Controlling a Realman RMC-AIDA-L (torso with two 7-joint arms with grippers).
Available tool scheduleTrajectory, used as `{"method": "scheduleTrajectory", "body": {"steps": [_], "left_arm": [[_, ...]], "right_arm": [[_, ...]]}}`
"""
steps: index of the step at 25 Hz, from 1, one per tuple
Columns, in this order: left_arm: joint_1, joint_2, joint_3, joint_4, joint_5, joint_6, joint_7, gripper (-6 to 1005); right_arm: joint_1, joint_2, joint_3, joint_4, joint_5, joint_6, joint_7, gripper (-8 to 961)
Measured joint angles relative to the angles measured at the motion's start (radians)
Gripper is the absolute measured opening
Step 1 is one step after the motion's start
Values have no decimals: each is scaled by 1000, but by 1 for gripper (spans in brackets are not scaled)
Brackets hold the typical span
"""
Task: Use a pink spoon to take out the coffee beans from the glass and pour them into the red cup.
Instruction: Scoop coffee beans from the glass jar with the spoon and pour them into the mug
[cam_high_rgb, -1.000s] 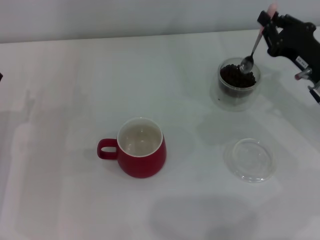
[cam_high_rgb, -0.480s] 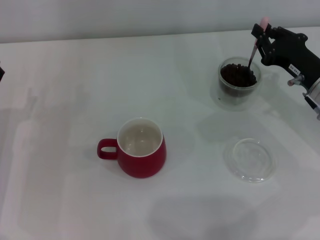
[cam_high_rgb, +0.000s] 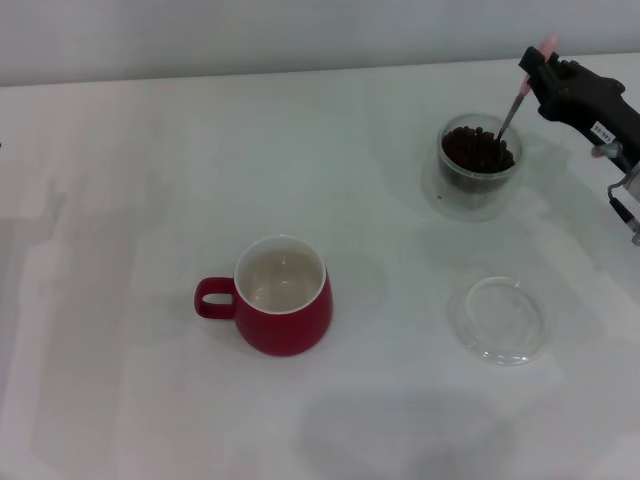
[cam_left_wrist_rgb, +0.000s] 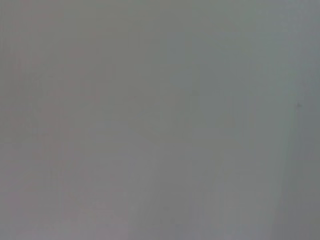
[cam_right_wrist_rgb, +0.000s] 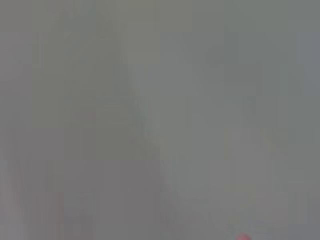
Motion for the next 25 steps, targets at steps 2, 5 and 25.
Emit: {"method": "scheduleTrajectory", "body": {"steps": [2,5,25], "left_arm": [[0,0,0,0,-1,0,0,891],[2,0,0,-1,-2,1,0,891],[9,0,-2,-4,-3,5,4,892]], "right_arm": [[0,0,2,0,14,7,59,197],[-2,0,2,0,33,21,121,199],[0,0,0,-1,48,139,385,212]]}}
